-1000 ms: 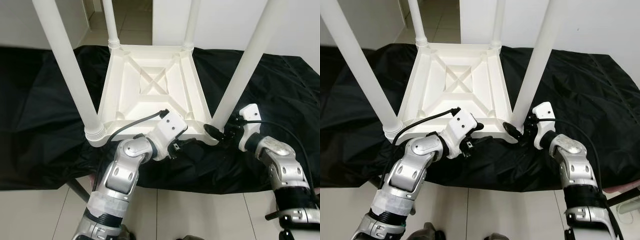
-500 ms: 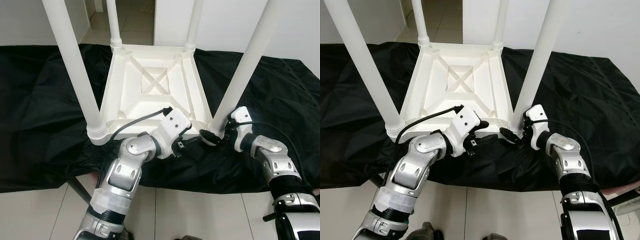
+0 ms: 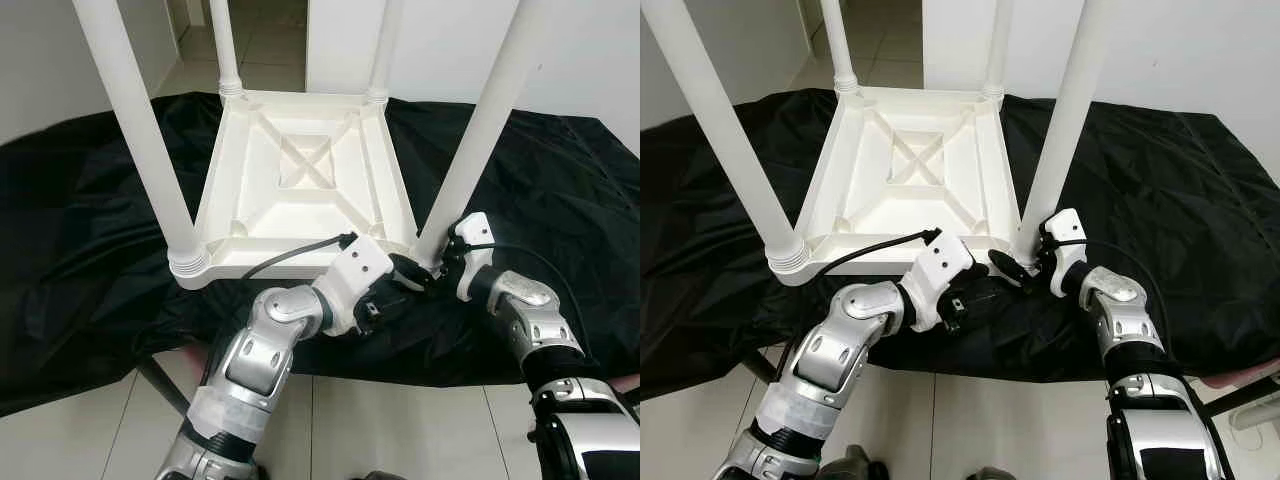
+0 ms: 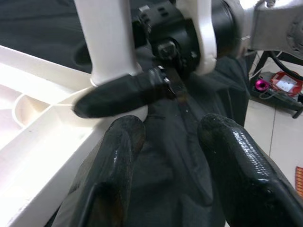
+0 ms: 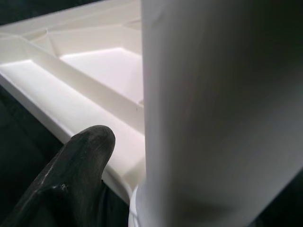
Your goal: Building children table
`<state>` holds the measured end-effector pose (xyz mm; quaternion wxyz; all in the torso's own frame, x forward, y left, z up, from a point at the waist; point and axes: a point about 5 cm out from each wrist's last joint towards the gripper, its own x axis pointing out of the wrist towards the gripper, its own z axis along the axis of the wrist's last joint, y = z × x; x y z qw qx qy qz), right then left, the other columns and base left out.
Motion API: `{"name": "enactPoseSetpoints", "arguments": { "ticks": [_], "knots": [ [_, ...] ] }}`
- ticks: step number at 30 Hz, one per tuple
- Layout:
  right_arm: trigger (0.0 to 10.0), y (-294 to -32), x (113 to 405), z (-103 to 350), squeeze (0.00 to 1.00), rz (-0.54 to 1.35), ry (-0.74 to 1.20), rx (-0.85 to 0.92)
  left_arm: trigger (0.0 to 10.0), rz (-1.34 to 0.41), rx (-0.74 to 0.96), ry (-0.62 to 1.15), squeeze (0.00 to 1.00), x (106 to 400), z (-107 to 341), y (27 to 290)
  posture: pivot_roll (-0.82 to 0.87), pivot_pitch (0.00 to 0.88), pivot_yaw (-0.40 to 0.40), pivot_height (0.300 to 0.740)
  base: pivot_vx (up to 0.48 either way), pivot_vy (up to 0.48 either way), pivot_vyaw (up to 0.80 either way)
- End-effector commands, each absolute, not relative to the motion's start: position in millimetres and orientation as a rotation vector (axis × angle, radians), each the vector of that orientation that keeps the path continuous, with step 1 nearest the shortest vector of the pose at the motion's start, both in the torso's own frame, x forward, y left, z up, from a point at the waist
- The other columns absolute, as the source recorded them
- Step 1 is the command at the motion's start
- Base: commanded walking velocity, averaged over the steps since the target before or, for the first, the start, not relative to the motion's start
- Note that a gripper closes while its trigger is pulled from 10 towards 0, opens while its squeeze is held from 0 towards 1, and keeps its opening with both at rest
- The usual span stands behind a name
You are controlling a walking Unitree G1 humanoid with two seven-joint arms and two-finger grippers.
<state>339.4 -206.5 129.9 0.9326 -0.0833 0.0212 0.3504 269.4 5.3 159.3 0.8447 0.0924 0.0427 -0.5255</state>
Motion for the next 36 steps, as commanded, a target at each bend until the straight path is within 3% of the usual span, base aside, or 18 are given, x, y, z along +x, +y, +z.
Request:
{"name": "enactPoseSetpoints", "arguments": {
  "ticks": [1, 2, 3, 4, 5, 13, 14, 15, 31, 36],
  "knots": [
    [8.7, -203.4, 342.6, 134.2, 0.00, 0.725, 0.018, -0.154, 10.0, -1.108, 0.183, 0.107, 0.00, 267.5, 156.4, 5.6, 0.01, 0.000, 0.010, 0.740, 0.000, 0.000, 0.00],
    [5.5, -203.4, 343.4, 134.6, 0.00, 0.721, 0.016, -0.160, 10.0, -1.107, 0.182, 0.108, 0.00, 267.6, 156.4, 6.2, 0.01, 0.000, 0.011, 0.740, 0.000, 0.000, 0.00],
    [5.5, -203.4, 343.4, 134.6, 0.00, 0.721, 0.016, -0.160, 10.0, -1.107, 0.182, 0.108, 0.00, 267.6, 156.4, 6.2, 0.01, 0.000, 0.011, 0.740, 0.000, 0.000, 0.00],
    [0.8, -203.7, 344.0, 134.3, 0.00, 0.719, 0.022, -0.161, 10.0, -1.106, 0.184, 0.110, 0.00, 268.0, 156.1, 6.8, 0.01, 0.000, 0.013, 0.740, 0.000, 0.000, 0.00],
    [0.0, -204.8, 344.0, 132.9, 0.00, 0.709, 0.027, -0.164, 10.0, -1.106, 0.186, 0.113, 0.00, 267.7, 155.3, 7.4, 0.00, 0.000, 0.013, 0.740, 0.000, 0.000, 0.00],
    [0.0, -208.7, 336.5, 129.6, 0.00, 0.709, 0.021, -0.167, 10.0, -1.113, 0.178, 0.117, 0.00, 265.4, 156.0, 4.8, -0.03, 0.000, 0.013, 0.740, 0.000, 0.000, 0.00],
    [7.8, -210.5, 333.9, 129.0, 0.00, 0.694, 0.016, -0.176, 10.0, -1.112, 0.176, 0.118, 0.00, 264.4, 155.7, 4.0, -0.03, 0.000, 0.014, 0.740, 0.000, 0.000, 0.00],
    [10.0, -211.8, 332.3, 129.1, 0.00, 0.672, 0.009, -0.182, 10.0, -1.112, 0.172, 0.118, 0.00, 264.5, 155.6, 3.3, -0.04, 0.000, 0.015, 0.740, 0.000, 0.000, 0.00],
    [10.0, -207.2, 318.5, 131.4, 0.00, 0.270, -0.021, -0.081, 10.0, -1.073, 0.166, 0.113, 0.00, 276.4, 157.6, 4.8, -0.06, 0.000, 0.026, 0.740, 0.000, 0.000, 0.00],
    [10.0, -192.8, 305.9, 127.9, 0.00, -0.052, 0.018, 0.063, 10.0, -1.028, 0.143, 0.120, 0.00, 276.2, 156.6, 5.9, -0.06, 0.000, 0.014, 0.740, 0.000, 0.000, 0.00]
  ]
}}
